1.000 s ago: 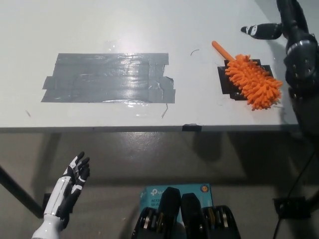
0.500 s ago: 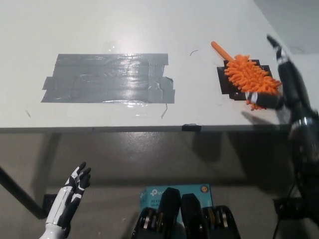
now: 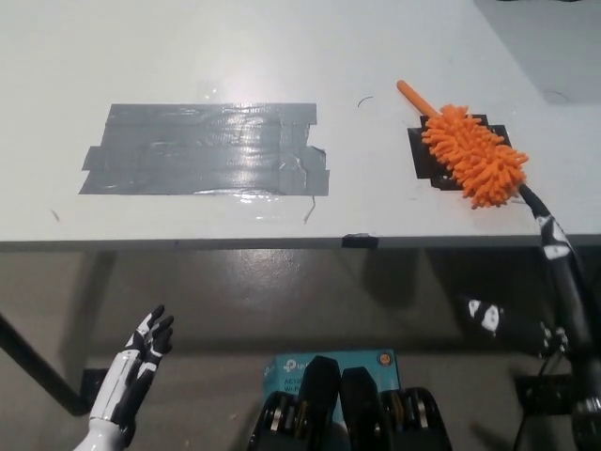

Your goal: A person hands an oraange duster to the robot and the robot grabs it with its right hand and places it on the black marked spot infron tof it on the desk

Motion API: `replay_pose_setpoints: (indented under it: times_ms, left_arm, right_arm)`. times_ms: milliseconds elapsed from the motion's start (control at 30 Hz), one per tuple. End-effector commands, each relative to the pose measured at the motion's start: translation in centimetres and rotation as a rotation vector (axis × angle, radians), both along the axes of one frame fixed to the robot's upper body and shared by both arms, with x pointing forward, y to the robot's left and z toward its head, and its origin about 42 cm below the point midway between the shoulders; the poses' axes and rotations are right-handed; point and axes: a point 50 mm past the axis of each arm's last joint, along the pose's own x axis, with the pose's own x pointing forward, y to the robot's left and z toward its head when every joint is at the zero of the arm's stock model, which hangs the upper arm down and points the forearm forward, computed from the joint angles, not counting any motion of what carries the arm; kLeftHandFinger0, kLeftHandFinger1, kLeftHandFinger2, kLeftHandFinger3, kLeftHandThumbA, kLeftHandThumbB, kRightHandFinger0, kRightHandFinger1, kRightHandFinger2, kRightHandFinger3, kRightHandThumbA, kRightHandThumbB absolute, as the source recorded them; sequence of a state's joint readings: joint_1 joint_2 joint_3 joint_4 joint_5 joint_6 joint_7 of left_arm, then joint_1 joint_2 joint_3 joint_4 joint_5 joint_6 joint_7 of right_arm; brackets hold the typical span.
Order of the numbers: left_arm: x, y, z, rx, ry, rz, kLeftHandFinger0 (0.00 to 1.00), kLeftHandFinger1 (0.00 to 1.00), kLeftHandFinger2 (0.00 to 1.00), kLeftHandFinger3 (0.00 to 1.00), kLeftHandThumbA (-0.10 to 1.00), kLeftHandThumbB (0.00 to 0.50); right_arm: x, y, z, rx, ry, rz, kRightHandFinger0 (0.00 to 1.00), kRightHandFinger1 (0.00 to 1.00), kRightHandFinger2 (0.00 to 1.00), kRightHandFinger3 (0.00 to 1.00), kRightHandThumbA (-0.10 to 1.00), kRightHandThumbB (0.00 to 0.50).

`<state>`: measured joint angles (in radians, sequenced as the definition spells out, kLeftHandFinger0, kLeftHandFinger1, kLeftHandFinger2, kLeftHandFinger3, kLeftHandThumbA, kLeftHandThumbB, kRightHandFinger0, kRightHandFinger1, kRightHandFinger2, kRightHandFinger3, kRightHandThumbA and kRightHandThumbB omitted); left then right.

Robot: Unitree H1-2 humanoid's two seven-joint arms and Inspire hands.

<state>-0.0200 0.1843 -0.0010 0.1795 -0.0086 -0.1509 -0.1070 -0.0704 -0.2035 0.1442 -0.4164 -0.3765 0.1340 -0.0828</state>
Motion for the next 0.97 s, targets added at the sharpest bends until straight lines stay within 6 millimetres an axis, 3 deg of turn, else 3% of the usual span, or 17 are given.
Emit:
replay_pose_setpoints:
  times_ms: [0, 67, 200, 367, 567, 933]
  left_arm:
    - [1.7, -0.6, 2.0, -0.012, -0.096, -0.033, 1.00, 1.00, 1.00, 1.00, 0.85, 0.170]
    - [1.9, -0.8, 2.2, -0.013, -0.103, -0.034, 1.00, 1.00, 1.00, 1.00, 0.85, 0.160]
    - [2.3, -0.9, 2.5, -0.016, -0.111, -0.039, 1.00, 1.00, 1.00, 1.00, 0.84, 0.152]
    - [2.8, -1.2, 2.9, -0.021, -0.119, -0.040, 1.00, 1.00, 1.00, 1.00, 0.81, 0.141]
    - [2.6, -1.4, 2.8, -0.012, -0.118, -0.050, 1.00, 1.00, 1.00, 1.00, 0.81, 0.133]
    - [2.8, -1.2, 3.0, -0.007, -0.126, -0.038, 1.00, 1.00, 1.00, 1.00, 0.78, 0.135]
  right_arm:
    - [-1.3, 1.0, 1.9, 0.083, -0.220, 0.082, 1.00, 1.00, 1.00, 1.00, 1.00, 0.311]
    - [0.2, 0.7, -1.3, 0.108, -0.080, 0.068, 1.00, 1.00, 1.00, 1.00, 1.00, 0.302]
    - [1.7, 0.3, -5.0, 0.131, 0.052, 0.064, 1.00, 1.00, 1.00, 1.00, 1.00, 0.260]
    - [3.4, -0.4, -8.0, 0.165, 0.176, 0.093, 1.00, 1.00, 1.00, 1.00, 0.97, 0.204]
    - [3.5, -0.6, -9.3, 0.215, 0.262, 0.128, 1.00, 1.00, 1.00, 1.00, 1.00, 0.175]
    - [3.9, 0.0, -9.6, 0.175, 0.334, 0.168, 1.00, 1.00, 1.00, 1.00, 1.00, 0.234]
